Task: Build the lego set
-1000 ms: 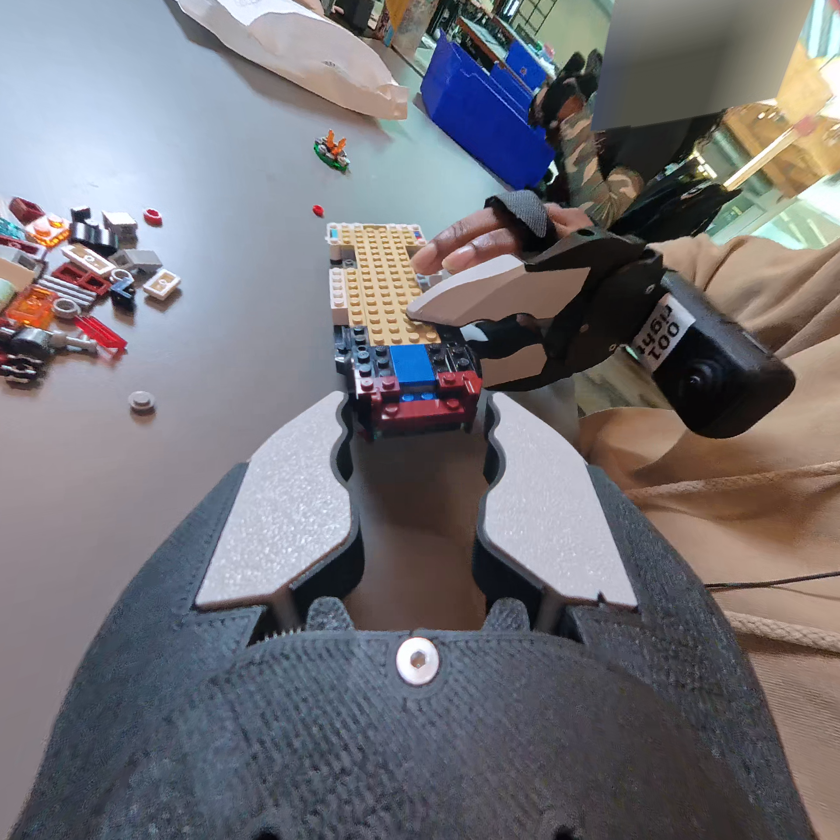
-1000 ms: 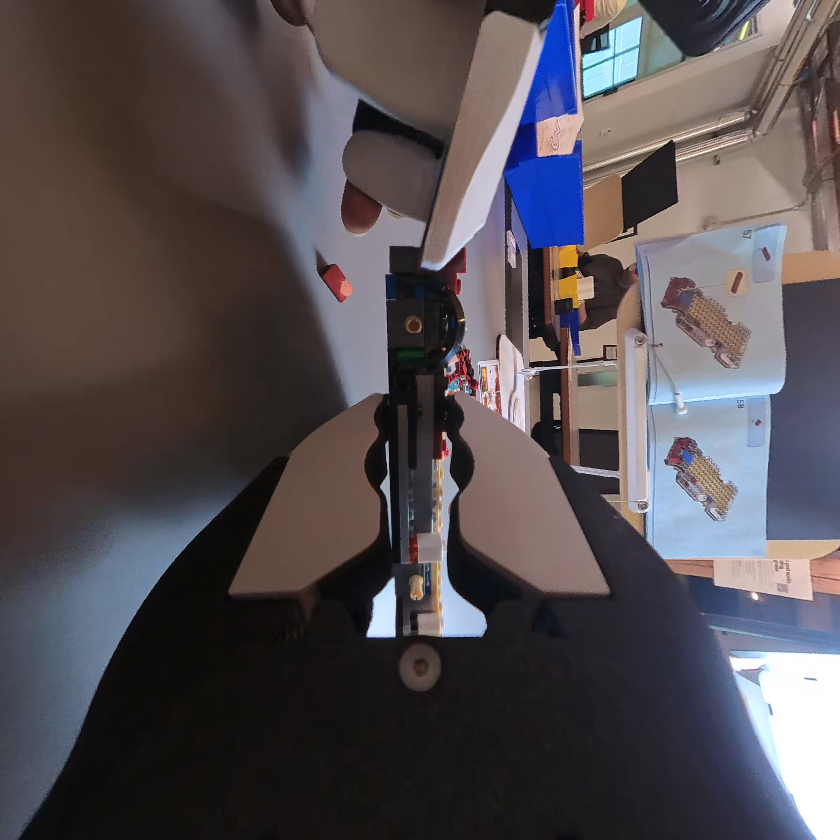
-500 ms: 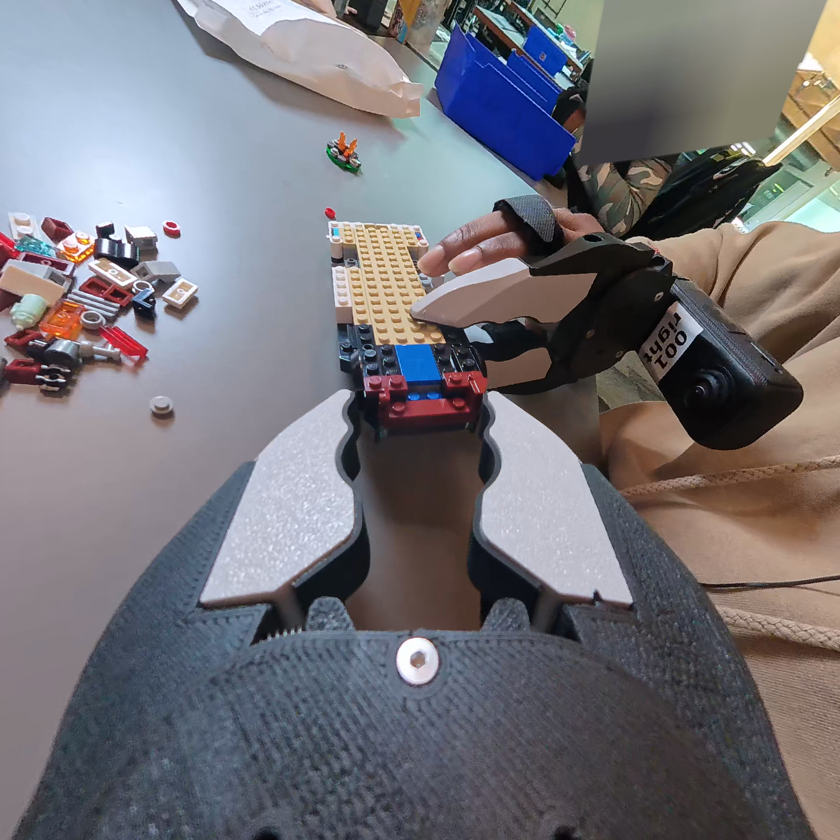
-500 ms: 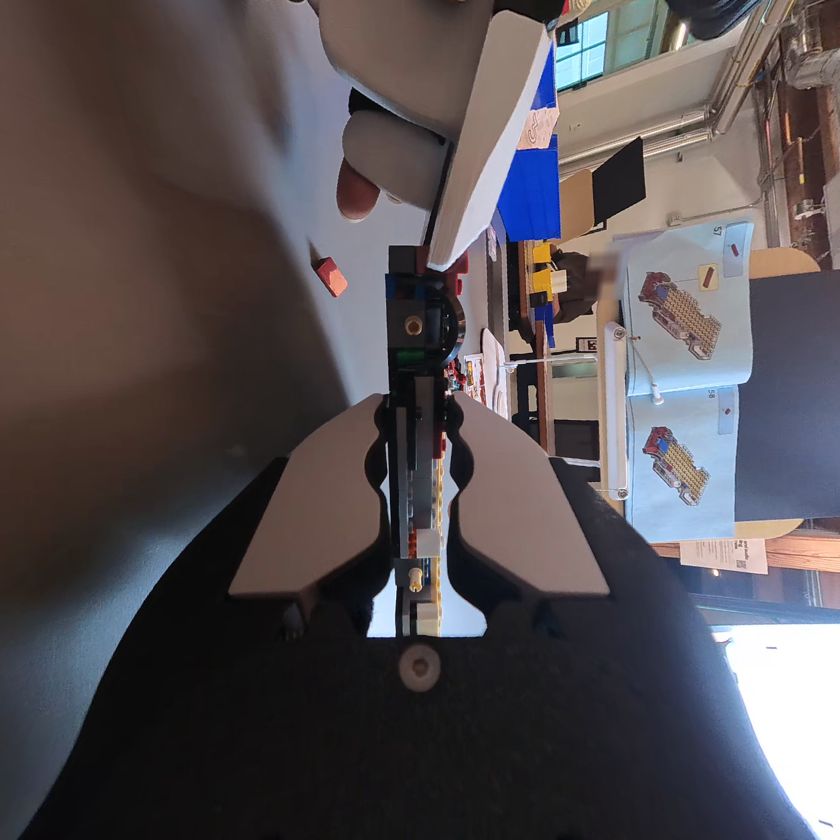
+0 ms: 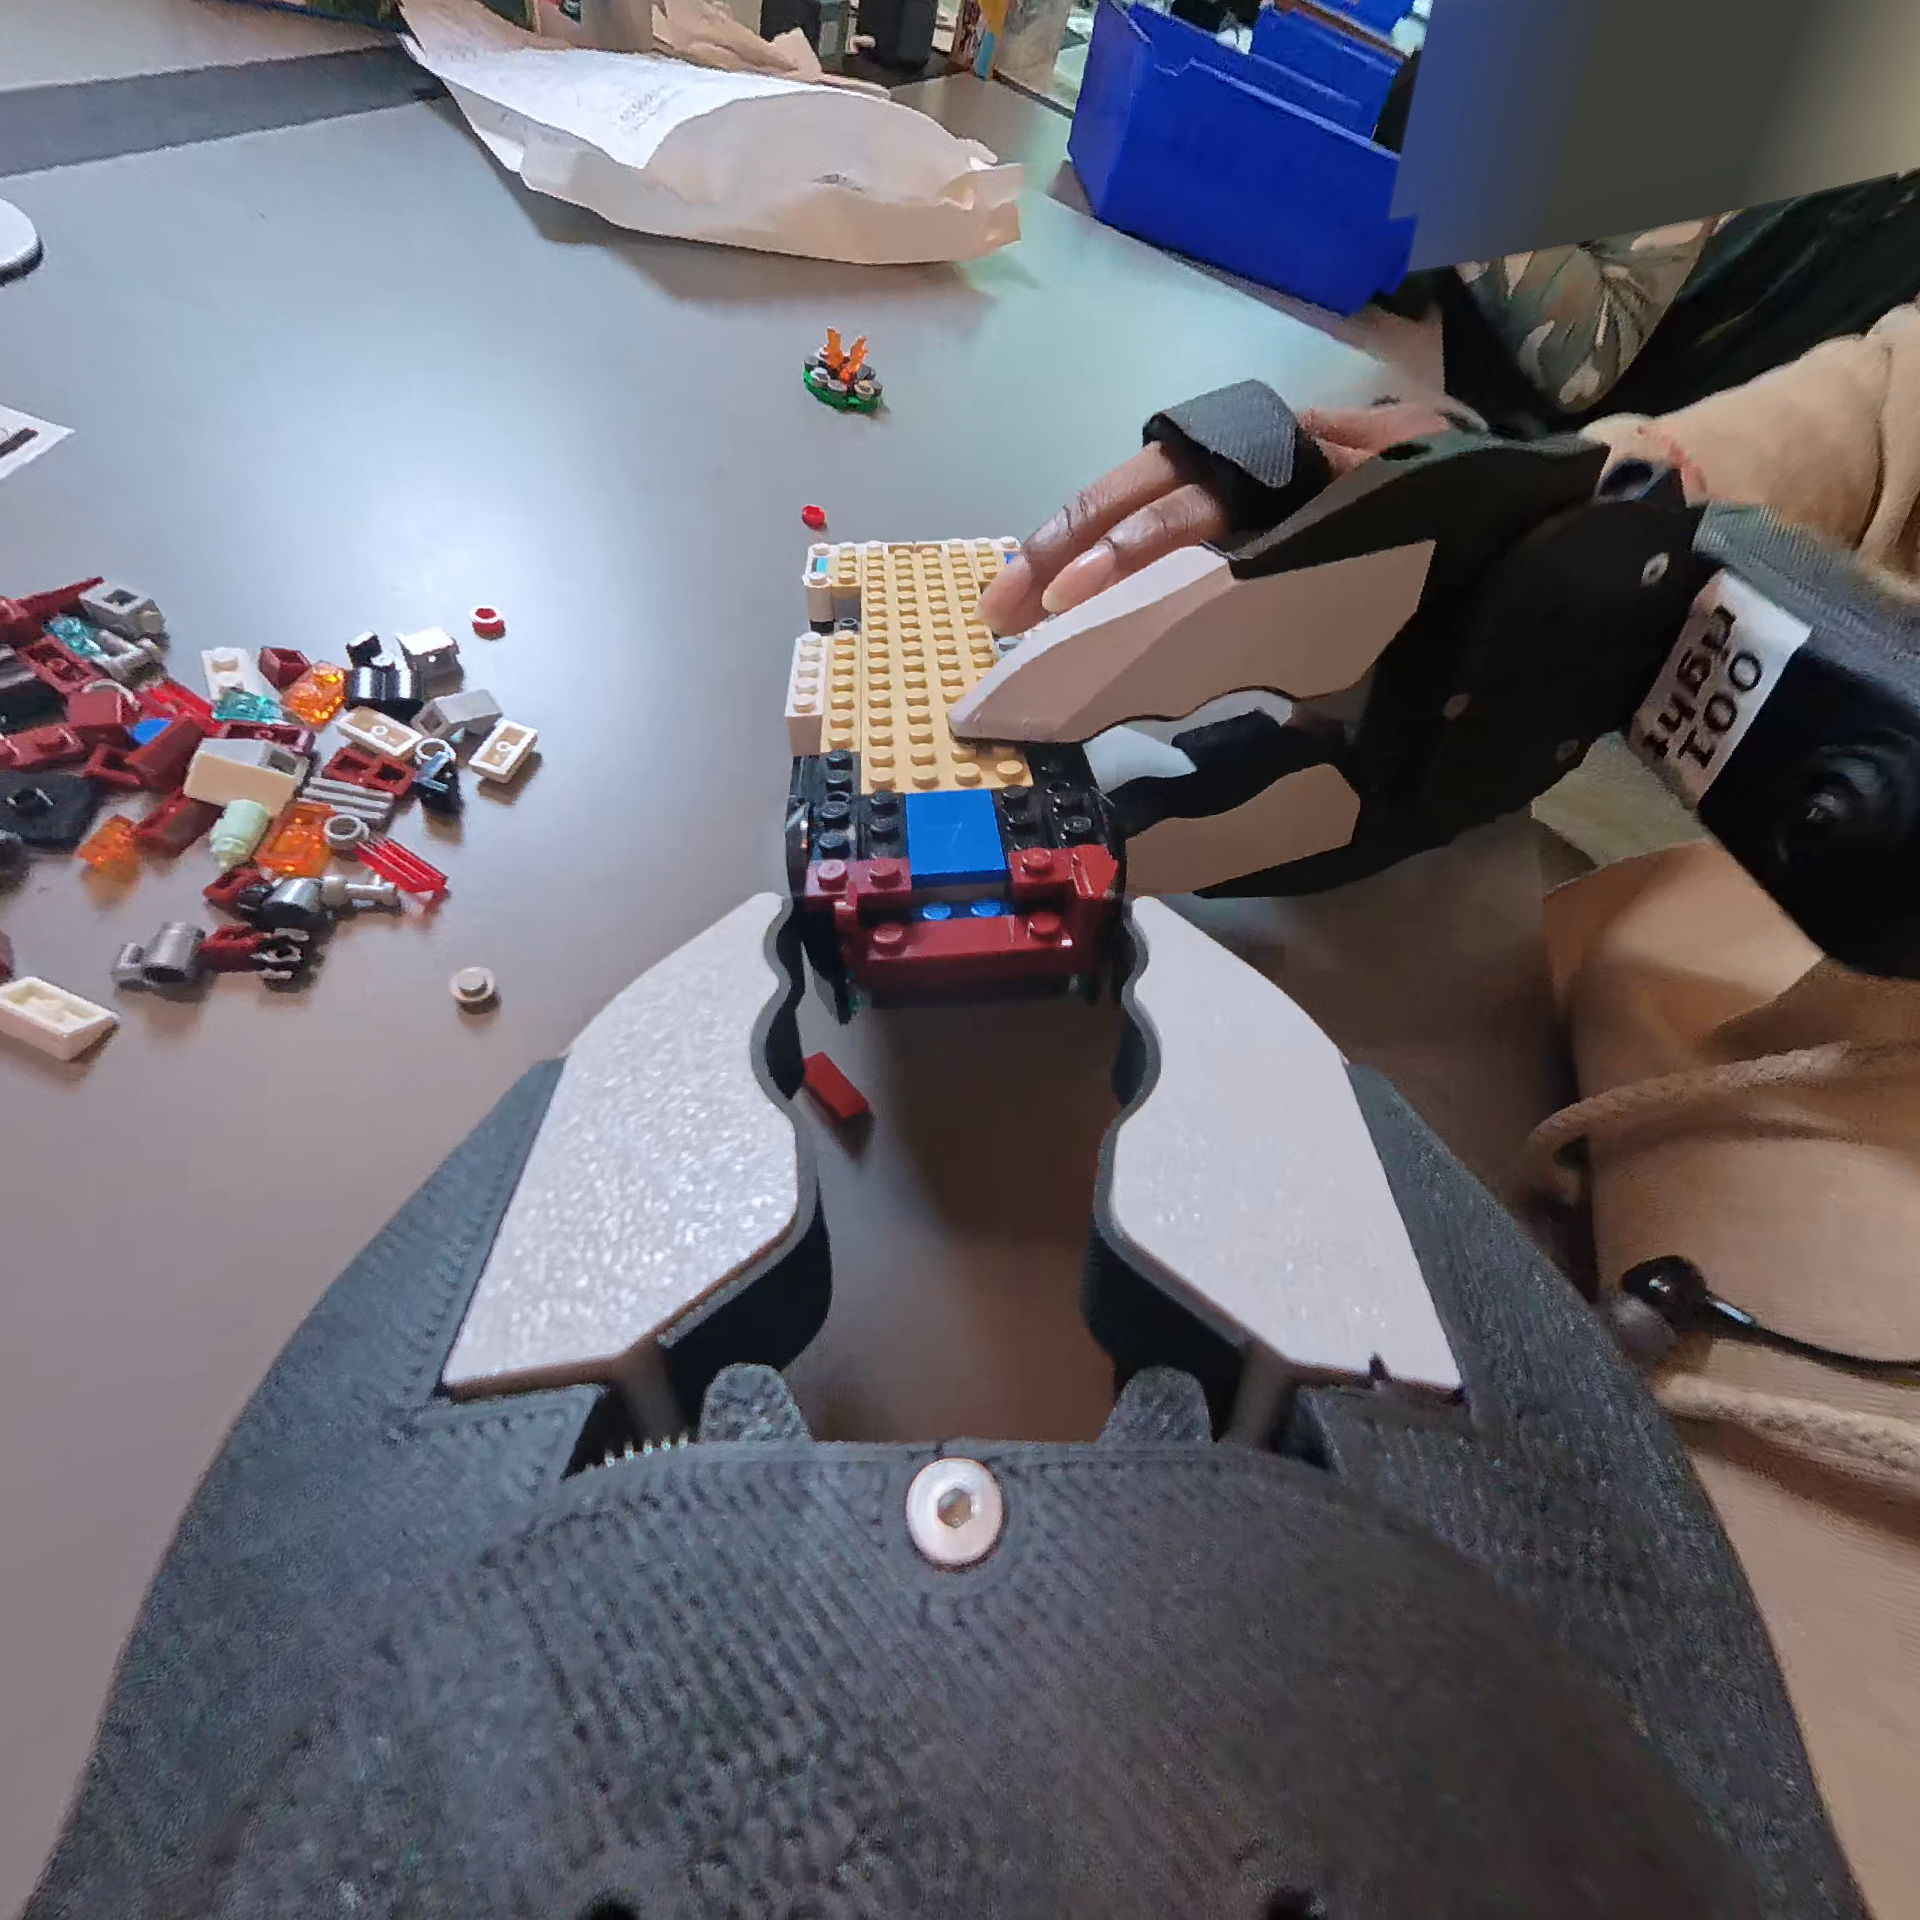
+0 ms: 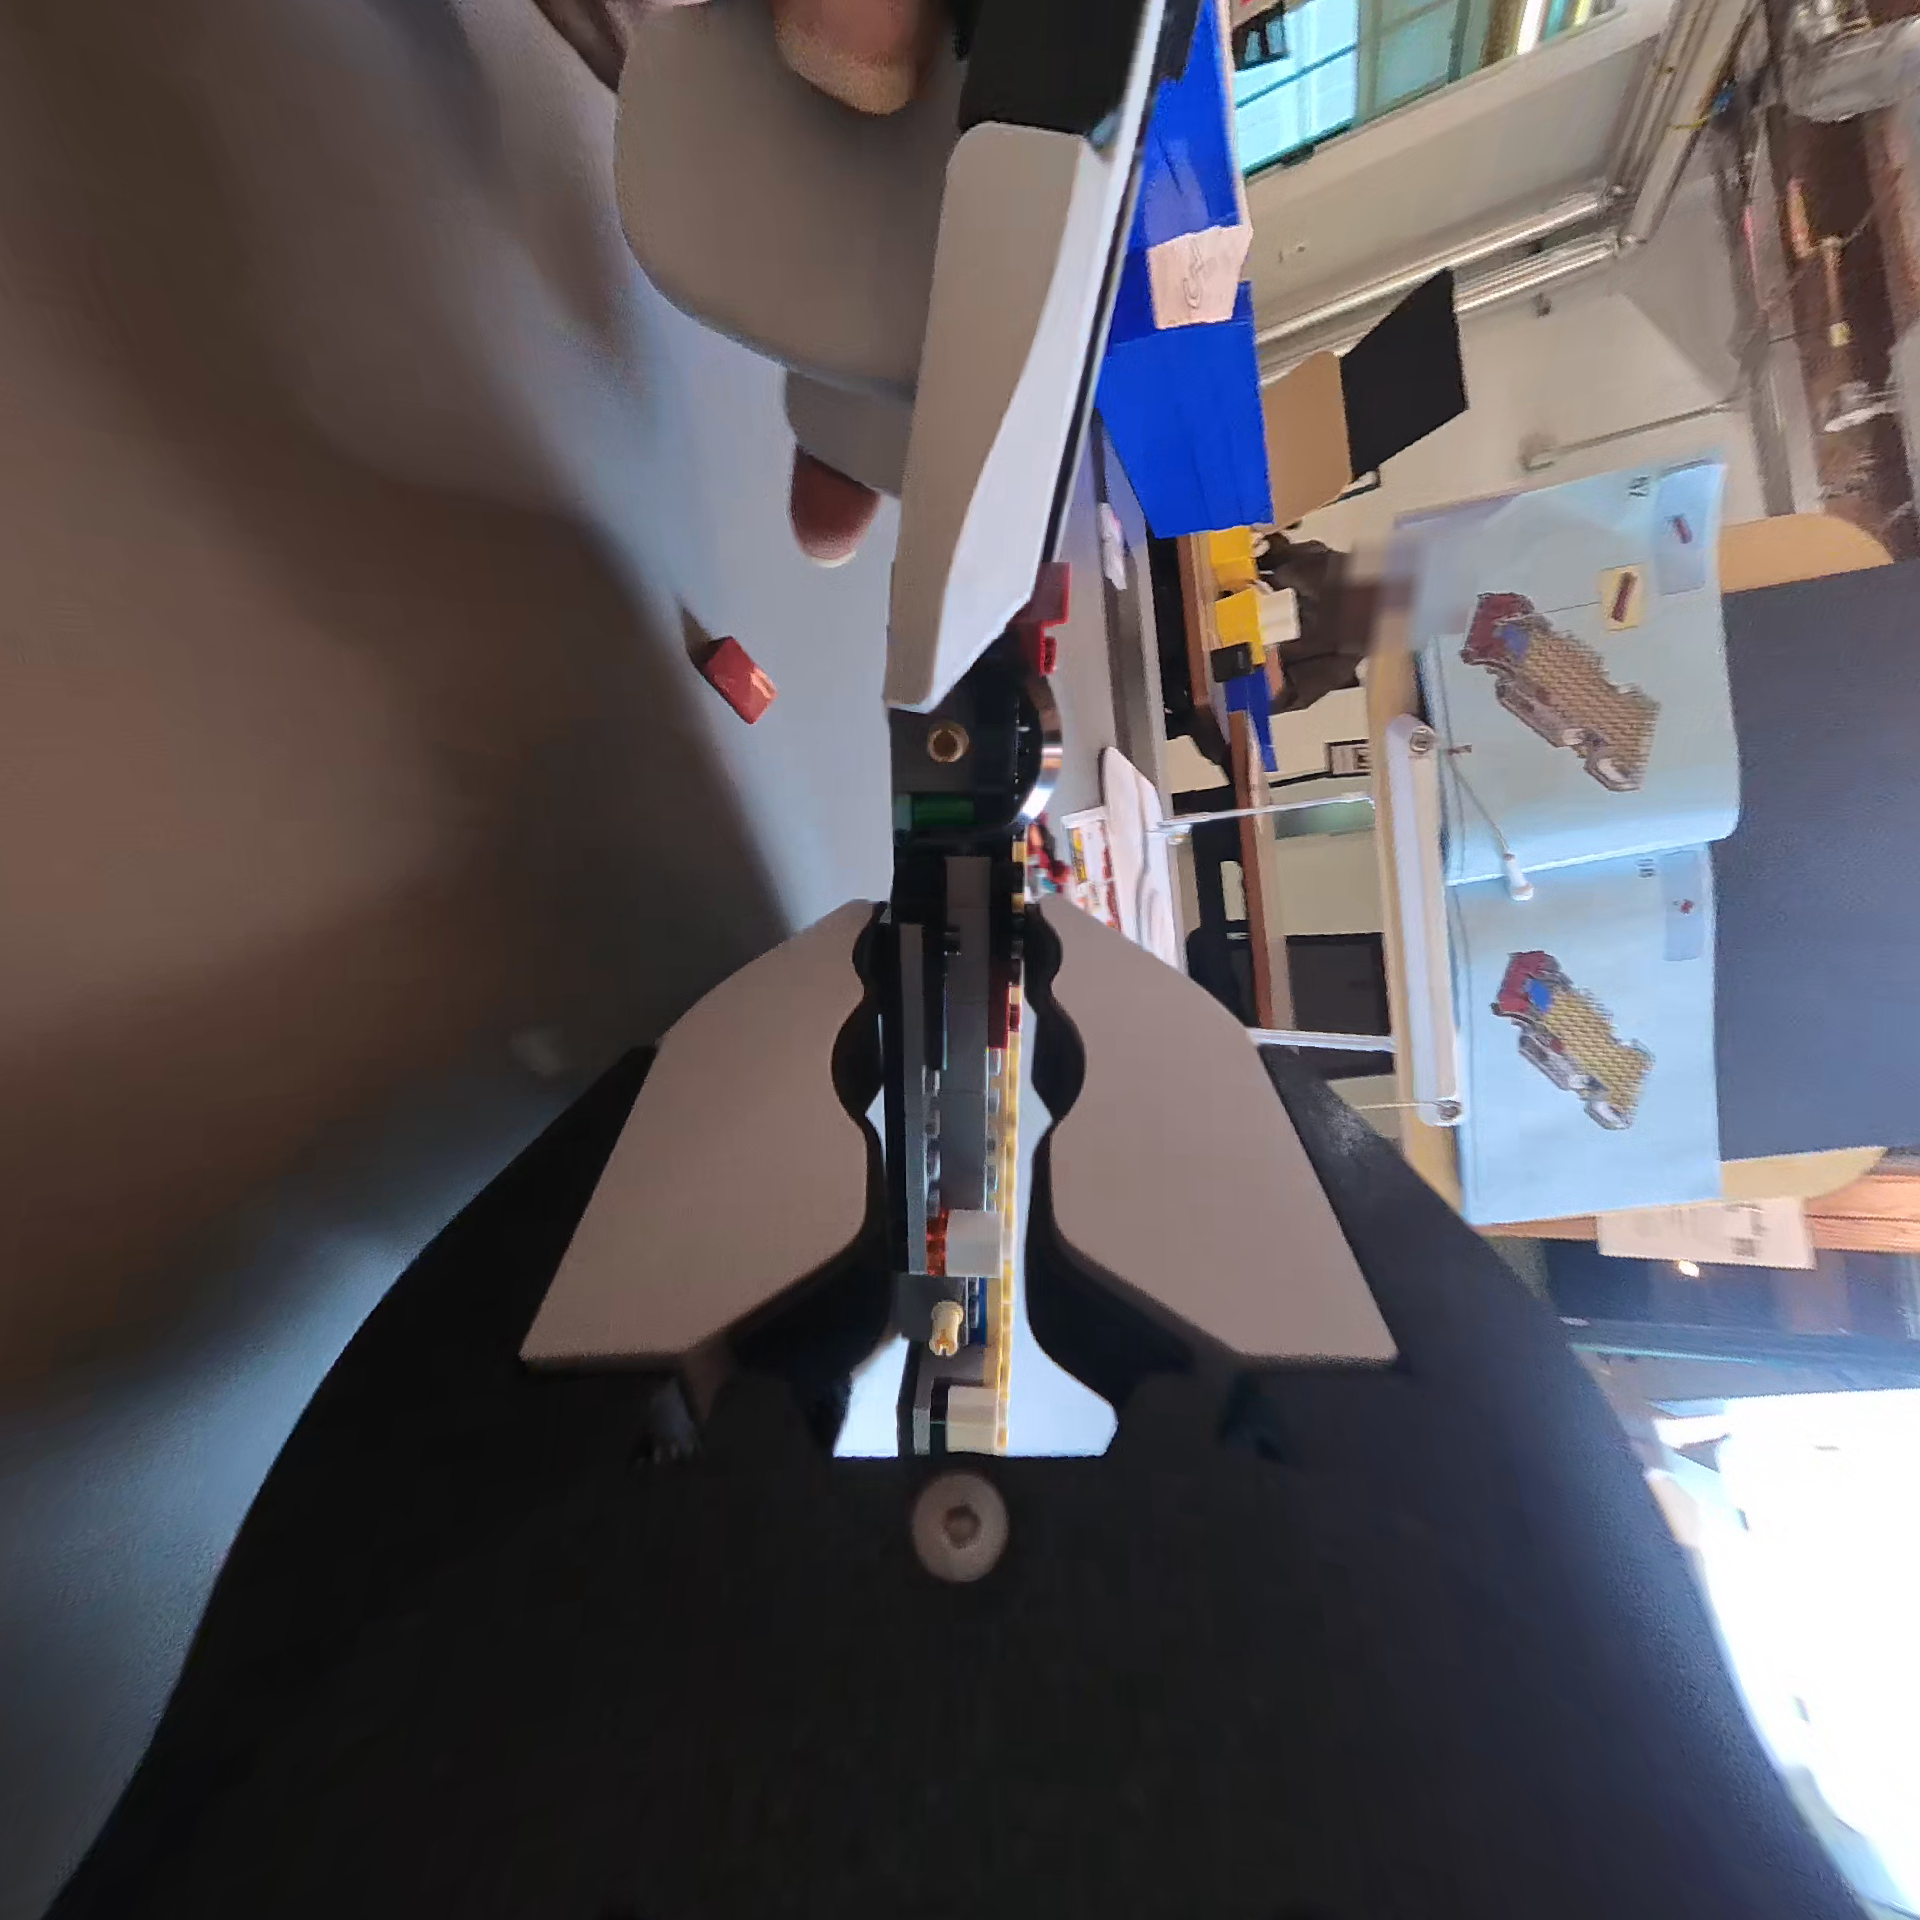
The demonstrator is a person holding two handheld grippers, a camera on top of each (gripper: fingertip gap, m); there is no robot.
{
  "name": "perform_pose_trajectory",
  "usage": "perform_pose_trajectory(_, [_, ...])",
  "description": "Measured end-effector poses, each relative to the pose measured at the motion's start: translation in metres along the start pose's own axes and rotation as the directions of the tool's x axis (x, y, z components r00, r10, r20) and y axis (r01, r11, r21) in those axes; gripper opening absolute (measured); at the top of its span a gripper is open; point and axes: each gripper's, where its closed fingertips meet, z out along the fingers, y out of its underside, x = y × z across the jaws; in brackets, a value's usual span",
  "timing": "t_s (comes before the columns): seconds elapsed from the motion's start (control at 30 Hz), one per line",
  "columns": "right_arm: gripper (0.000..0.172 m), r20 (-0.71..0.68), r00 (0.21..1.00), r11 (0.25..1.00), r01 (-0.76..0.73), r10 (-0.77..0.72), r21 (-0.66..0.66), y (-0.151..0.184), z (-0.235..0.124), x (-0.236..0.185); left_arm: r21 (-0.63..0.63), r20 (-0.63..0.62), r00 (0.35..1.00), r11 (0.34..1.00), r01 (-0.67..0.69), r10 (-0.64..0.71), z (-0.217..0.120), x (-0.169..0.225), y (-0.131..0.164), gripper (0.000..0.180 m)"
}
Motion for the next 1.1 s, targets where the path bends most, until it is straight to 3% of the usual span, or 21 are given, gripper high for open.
perform_pose_trajectory(0.07, [0.032, 0.056, 0.997, 0.997, -0.057, 0.054, 0.05, -0.006, -0.005, -0.002, -0.007, 0.013, 0.996, 0.996, -0.085, 0.085, -0.002, 0.001, -0.001, 0.058])
perform_pose_trajectory(0.13, [0.047, 0.202, 0.967, 0.978, -0.181, 0.157, 0.103, -0.013, -0.015, -0.004, -0.014, 0.028, 0.976, 0.976, -0.216, 0.217, -0.005, 0.003, -0.002, 0.058])
perform_pose_trajectory(0.23, [0.051, 0.47, 0.824, 0.915, -0.395, 0.316, 0.077, -0.011, -0.032, 0.011, -0.027, 0.06, 0.902, 0.904, -0.426, 0.427, -0.009, 0.006, -0.003, 0.057])
perform_pose_trajectory(0.3, [0.051, 0.601, 0.71, 0.879, -0.477, 0.368, 0.024, -0.002, -0.037, 0.027, -0.052, 0.086, 0.812, 0.816, -0.575, 0.577, -0.009, 0.01, -0.002, 0.057])
perform_pose_trajectory(0.4, [0.052, 0.747, 0.571, 0.892, -0.446, 0.341, -0.066, 0.016, -0.029, 0.034, -0.096, 0.121, 0.634, 0.644, -0.759, 0.764, -0.008, 0.016, -0.001, 0.058])
perform_pose_trajectory(0.53, [0.057, 0.908, 0.329, 0.943, -0.29, 0.26, -0.164, 0.021, -0.024, 0.009, -0.141, 0.157, 0.424, 0.445, -0.884, 0.892, -0.006, 0.023, 0.001, 0.057])
perform_pose_trajectory(0.6, [0.047, 0.95, 0.207, 0.957, -0.22, 0.235, -0.189, 0.02, -0.027, -0.004, -0.177, 0.174, 0.337, 0.366, -0.914, 0.925, -0.006, 0.023, 0.003, 0.057])
perform_pose_trajectory(0.67, [0.033, 0.962, 0.166, 0.965, -0.181, 0.219, -0.188, 0.019, -0.028, -0.009, -0.194, 0.182, 0.298, 0.331, -0.923, 0.937, -0.005, 0.022, 0.004, 0.058])
perform_pose_trajectory(0.73, [0.028, 0.96, 0.166, 0.964, -0.18, 0.226, -0.196, 0.018, -0.029, -0.008, -0.18, 0.163, 0.331, 0.358, -0.916, 0.929, -0.005, 0.021, 0.008, 0.058])
perform_pose_trajectory(0.8, [0.023, 0.944, 0.221, 0.96, -0.19, 0.246, -0.206, 0.021, -0.027, -0.005, -0.101, 0.111, 0.475, 0.485, -0.869, 0.873, -0.008, 0.027, 0.008, 0.067])
perform_pose_trajectory(0.87, [0.023, 0.922, 0.292, 0.963, -0.161, 0.255, -0.215, 0.032, -0.028, -0.004, -0.002, 0.07, 0.651, 0.652, -0.758, 0.756, -0.018, 0.028, -0.004, 0.064])
perform_pose_trajectory(0.9, [0.023, 0.912, 0.314, 0.961, -0.161, 0.265, -0.224, 0.035, -0.031, -0.005, 0.036, 0.068, 0.745, 0.745, -0.667, 0.664, -0.023, 0.02, -0.011, 0.06])
perform_pose_trajectory(0.97, [0.023, 0.895, 0.347, 0.959, -0.149, 0.281, -0.243, 0.039, -0.035, -0.009, 0.042, 0.054, 0.888, 0.887, -0.459, 0.457, -0.03, -0.003, -0.014, 0.034])
perform_pose_trajectory(1.03, [0.023, 0.89, 0.367, 0.962, -0.128, 0.271, -0.24, 0.041, -0.038, -0.013, -0.045, 0.024, 0.953, 0.952, -0.302, 0.303, -0.028, -0.02, 0.0, 0.03])
perform_pose_trajectory(1.1, [0.023, 0.89, 0.362, 0.961, -0.131, 0.277, -0.245, 0.038, -0.038, -0.015, -0.133, -0.007, 0.972, 0.963, -0.233, 0.235, -0.022, -0.025, 0.015, 0.03])
